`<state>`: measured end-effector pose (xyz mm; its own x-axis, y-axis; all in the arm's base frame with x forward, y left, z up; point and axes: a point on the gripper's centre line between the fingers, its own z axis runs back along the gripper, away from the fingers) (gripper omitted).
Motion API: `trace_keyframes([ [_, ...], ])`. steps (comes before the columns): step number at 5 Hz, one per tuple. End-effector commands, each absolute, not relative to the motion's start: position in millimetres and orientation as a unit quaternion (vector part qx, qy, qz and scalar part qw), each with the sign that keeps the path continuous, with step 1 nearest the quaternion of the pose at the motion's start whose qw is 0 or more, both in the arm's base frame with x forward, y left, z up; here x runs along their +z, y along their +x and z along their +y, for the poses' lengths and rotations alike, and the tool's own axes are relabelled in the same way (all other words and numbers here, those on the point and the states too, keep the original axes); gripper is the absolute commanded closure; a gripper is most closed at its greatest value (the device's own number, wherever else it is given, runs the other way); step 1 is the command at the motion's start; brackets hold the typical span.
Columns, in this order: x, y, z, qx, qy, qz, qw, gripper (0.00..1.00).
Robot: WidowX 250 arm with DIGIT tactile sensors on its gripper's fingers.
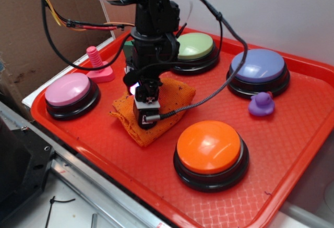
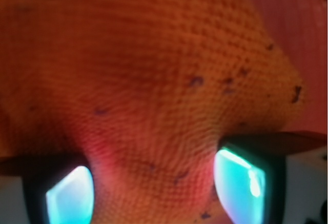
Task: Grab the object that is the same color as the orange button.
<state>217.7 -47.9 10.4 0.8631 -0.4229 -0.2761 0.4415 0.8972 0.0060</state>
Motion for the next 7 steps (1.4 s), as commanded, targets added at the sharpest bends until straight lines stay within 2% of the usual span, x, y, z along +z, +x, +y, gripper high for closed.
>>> trace_keyframes([
  [1,5.4,211.2,-21.1,-0.183,0.083,0.149,0.968,1.00],
  [2,15.0,211.7,-24.7,-0.181,0.087,0.144,0.969,1.00],
  [3,49.8,214.5,-29.1,-0.158,0.092,0.130,0.975,1.00],
  [4,99.8,214.8,-46.3,-0.047,0.087,0.112,0.989,1.00],
  [5,150.9,207.9,-67.0,0.056,0.044,0.062,0.996,1.00],
  [6,200.0,196.5,-72.9,0.065,0.036,0.016,0.997,1.00],
  [7,248.2,179.6,-66.9,0.056,0.062,-0.010,0.996,1.00],
])
